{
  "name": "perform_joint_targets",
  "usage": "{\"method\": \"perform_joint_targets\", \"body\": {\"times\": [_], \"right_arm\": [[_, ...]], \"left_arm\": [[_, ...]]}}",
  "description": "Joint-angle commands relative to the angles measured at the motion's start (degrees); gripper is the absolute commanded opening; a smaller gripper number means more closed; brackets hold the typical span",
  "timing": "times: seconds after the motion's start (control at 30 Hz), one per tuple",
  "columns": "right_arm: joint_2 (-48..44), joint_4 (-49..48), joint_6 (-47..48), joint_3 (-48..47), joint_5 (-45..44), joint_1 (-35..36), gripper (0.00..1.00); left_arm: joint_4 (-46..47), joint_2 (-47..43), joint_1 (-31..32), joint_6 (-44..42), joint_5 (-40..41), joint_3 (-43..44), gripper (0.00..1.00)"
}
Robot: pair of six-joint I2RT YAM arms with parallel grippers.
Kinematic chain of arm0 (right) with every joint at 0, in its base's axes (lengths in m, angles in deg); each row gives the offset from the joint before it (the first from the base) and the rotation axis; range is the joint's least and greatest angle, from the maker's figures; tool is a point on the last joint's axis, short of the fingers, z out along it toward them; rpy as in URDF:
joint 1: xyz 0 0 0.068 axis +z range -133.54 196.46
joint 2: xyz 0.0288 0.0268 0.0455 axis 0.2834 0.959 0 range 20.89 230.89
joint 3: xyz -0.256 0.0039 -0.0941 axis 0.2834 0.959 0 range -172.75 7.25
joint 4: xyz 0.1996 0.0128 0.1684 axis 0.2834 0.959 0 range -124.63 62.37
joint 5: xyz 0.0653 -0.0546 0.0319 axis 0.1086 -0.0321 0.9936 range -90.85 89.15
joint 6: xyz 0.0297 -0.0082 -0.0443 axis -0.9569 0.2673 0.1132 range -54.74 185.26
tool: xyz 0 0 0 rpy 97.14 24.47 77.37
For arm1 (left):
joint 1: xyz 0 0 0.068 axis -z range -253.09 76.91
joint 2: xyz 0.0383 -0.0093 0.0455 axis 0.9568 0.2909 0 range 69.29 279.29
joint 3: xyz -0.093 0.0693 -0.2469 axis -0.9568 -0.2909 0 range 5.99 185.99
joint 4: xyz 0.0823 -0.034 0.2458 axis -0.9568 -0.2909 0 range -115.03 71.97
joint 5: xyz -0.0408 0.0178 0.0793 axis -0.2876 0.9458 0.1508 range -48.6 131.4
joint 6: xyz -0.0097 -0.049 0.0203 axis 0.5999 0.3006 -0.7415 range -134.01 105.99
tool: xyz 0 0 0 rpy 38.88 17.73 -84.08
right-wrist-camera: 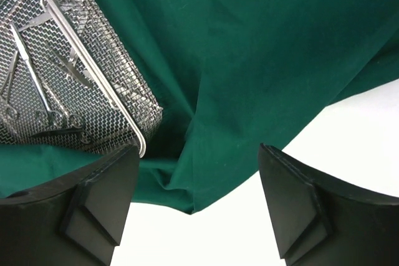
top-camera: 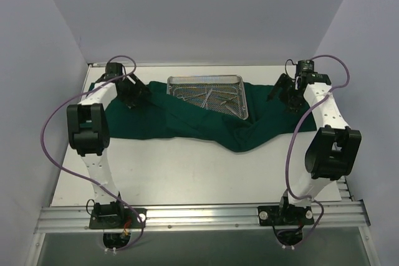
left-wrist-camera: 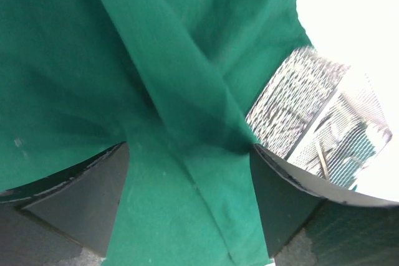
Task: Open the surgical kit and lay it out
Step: Open the surgical kit at the center of the board.
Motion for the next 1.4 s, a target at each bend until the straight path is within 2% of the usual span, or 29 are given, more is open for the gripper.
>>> {"method": "perform_joint_targets", "body": {"times": [0.0,0.07,0.1,0.13,0.2,0.23,0.33,0.4,0.47,0.53,0.6,0.87,0.9,0.93,0.97,1.03,1.23,1.33,1.37], "right_arm": [[1.9,1.3,0.3,-2.8,-2.5,1.2,0.75],[3.3,1.3,-0.4,-4.4,-4.6,2.8,0.73],[4.8,1.3,-0.4,-5.0,-6.7,3.4,0.71],[5.6,1.2,-0.5,-5.7,-7.9,3.9,0.68],[8.3,1.0,-0.8,-8.1,-10.6,5.0,0.60],[9.2,0.4,-0.6,-8.7,-11.2,5.1,0.56],[14.4,1.1,-0.2,-13.1,-14.9,5.4,0.49],[19.0,2.0,0.7,-16.0,-18.6,5.3,0.46],[21.6,2.1,1.3,-19.6,-21.4,5.1,0.42],[25.1,1.4,2.1,-22.8,-22.7,4.8,0.38],[28.1,0.8,2.4,-24.9,-24.4,4.6,0.37],[37.9,1.7,2.8,-36.9,-25.1,3.8,0.38],[38.2,1.3,2.6,-37.3,-24.6,3.8,0.40],[38.4,1.2,2.4,-37.8,-24.6,3.9,0.42],[38.9,1.2,2.1,-38.3,-24.7,3.8,0.44],[39.5,1.9,2.0,-40.1,-24.3,3.8,0.47],[40.4,2.6,2.3,-41.4,-23.7,3.8,0.48],[41.1,2.9,2.1,-41.6,-23.6,3.8,0.48],[41.4,2.8,2.1,-41.6,-23.6,3.7,0.48]], "left_arm": [[5.1,1.7,-1.6,1.3,-2.1,3.7,0.79],[5.2,2.9,-1.6,1.2,-2.6,4.5,0.68],[5.7,3.1,-1.6,1.0,-2.8,4.7,0.58],[6.1,3.2,-1.6,0.5,-3.1,5.0,0.43],[5.6,3.2,-1.5,-0.6,-3.3,5.4,0.29],[5.1,3.0,-1.5,-2.1,-3.3,5.9,0.16],[1.6,1.1,-1.3,-5.0,-1.9,4.3,0.11],[1.8,-1.7,-1.3,-6.5,-1.0,2.1,0.04],[0.8,-3.9,-1.3,-7.5,-0.1,-0.2,0.02],[0.0,-5.0,-1.3,-9.1,0.6,-1.2,0.02],[-0.6,-6.5,-1.4,-10.3,1.1,-2.2,0.02],[-0.8,-8.9,-0.9,-11.7,1.3,-3.4,0.02],[-0.7,-8.5,-0.8,-11.7,1.1,-3.2,0.05],[-0.8,-8.3,-0.9,-11.4,1.0,-2.5,0.36],[-0.6,-7.7,-0.8,-11.0,0.9,-2.1,0.53],[0.0,-6.6,-0.8,-9.6,0.2,-0.2,0.73],[1.1,-1.7,-0.1,-6.6,-1.7,3.6,0.76],[2.0,-1.0,-0.1,-5.9,-1.8,3.5,0.74],[2.2,-0.3,-0.1,-5.8,-1.9,3.5,0.71]]}}
